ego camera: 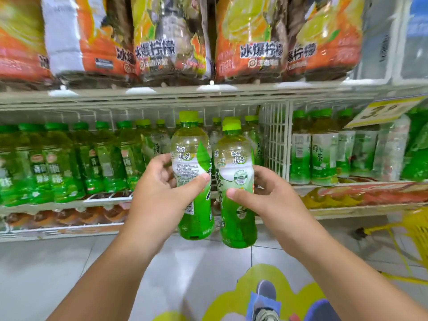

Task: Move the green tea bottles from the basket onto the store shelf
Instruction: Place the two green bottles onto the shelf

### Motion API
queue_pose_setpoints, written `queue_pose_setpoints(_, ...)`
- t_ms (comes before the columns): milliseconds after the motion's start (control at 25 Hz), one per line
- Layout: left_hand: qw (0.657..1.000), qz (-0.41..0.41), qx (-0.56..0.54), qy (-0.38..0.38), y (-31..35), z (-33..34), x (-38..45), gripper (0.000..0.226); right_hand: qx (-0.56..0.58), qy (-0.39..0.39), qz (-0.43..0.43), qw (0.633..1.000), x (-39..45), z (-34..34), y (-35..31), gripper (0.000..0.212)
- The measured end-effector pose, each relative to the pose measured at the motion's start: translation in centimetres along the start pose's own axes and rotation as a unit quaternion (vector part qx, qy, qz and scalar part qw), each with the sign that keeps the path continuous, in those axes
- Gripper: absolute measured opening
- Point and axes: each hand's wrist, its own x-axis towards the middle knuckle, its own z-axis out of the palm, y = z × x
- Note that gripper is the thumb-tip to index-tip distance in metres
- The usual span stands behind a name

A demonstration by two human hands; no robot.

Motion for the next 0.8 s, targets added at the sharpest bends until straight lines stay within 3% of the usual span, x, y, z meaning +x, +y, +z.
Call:
queue_pose_setpoints(80, 0.999, 0.001, 0.027, 0.022, -1.1, 0.5, 1.9, 0.094, -0.005, 0.006, 0.006, 1.000, 2.3, 0.4, 1.2, 0.041)
queue_pose_setpoints(200, 0.994, 0.007, 0.072, 0.078, -2.4, 0.9, 5.0, 0.064, -0.039, 0.027, 0.016, 0.999, 5.9, 1.3, 2.5, 0.058)
queue_pose_setpoints(360, 0.991, 0.001, 0.061, 0.118, -3.3, 1.6, 10.0, 0.062, -0.163, 0.053, 0.030, 0.985, 10.3, 2.1, 2.5, 0.068)
queue_pose_setpoints(440, 0.991, -0.010, 0.051, 0.122, -3.7, 2.3, 12.2, 0.048, -0.158, 0.042, 0.034, 0.986, 12.5, 2.3, 2.7, 0.076)
queue_pose_setpoints(560, 0.991, 0.009, 0.073, 0.111, -5.2, 3.0, 14.4, 0.041, -0.099, 0.029, 0.011, 0.995, 15.3, 2.7, 3.2, 0.062)
queue_pose_setpoints(680, 0.989, 0.021, 0.110, 0.095, -6.2, 3.3, 16.3, 0.039, -0.090, 0.022, -0.014, 0.996, 17.9, 2.9, 3.8, 0.029)
queue_pose_setpoints(800, 0.983, 0.026, 0.136, 0.118, -6.8, 4.1, 18.4, 0.051, -0.083, 0.044, -0.043, 0.995, 20.1, 3.6, 4.7, 0.029)
